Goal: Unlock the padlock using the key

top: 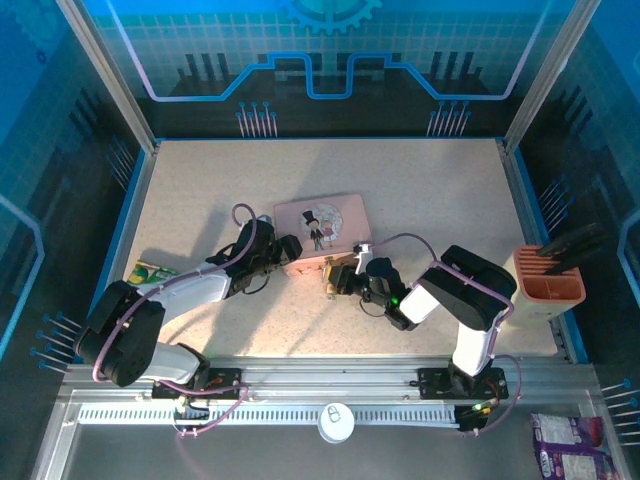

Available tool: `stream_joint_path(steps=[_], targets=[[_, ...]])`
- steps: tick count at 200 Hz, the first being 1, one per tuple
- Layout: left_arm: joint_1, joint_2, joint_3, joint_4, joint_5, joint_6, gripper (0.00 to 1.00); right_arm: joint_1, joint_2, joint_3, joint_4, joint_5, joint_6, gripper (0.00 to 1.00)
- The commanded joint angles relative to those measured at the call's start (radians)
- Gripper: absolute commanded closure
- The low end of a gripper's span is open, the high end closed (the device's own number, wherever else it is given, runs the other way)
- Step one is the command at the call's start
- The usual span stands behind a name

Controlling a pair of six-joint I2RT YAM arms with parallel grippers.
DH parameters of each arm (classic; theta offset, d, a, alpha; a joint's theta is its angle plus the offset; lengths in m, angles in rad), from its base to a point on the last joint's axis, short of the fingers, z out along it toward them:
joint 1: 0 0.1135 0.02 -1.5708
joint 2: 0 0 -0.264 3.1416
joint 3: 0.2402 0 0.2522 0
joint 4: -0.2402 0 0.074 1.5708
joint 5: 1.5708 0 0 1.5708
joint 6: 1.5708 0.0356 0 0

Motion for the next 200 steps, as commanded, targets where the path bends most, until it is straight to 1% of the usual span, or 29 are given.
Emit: stream_joint_path(steps=[1, 42, 66, 81, 123, 147, 175, 200], targets=[[-0.012, -0.018, -0.032, -0.063, -0.014, -0.006, 0.34, 0.006, 0.035, -0.03, -0.194, 0.021, 0.105, 0.9], [-0.012, -0.018, -0.035, -0.063, -0.023, -0.013, 0.35, 0.009, 0.033, -0.067, -0.087, 0.044, 0.157, 0.96], [-0.016, -0.017, -0.035, -0.062, -0.03, -0.02, 0.35, 0.014, 0.043, -0.091, -0.017, 0.077, 0.218, 1.0], [-0.019, -0.016, -0.035, -0.06, -0.033, -0.024, 0.35, 0.024, 0.043, -0.1, 0.017, 0.104, 0.254, 1.0], [-0.029, -0.019, -0.036, -0.053, -0.037, -0.041, 0.35, 0.054, -0.024, -0.09, -0.072, 0.186, 0.313, 1.0], [-0.041, -0.022, -0.038, -0.044, -0.042, -0.056, 0.35, 0.053, -0.047, -0.093, -0.078, 0.22, 0.346, 1.0], [-0.061, -0.02, -0.036, -0.038, -0.055, -0.071, 0.35, 0.055, -0.051, -0.082, -0.086, 0.239, 0.391, 1.0], [-0.077, -0.017, -0.032, -0.039, -0.062, -0.079, 0.35, 0.059, -0.046, -0.082, -0.08, 0.24, 0.472, 1.0]])
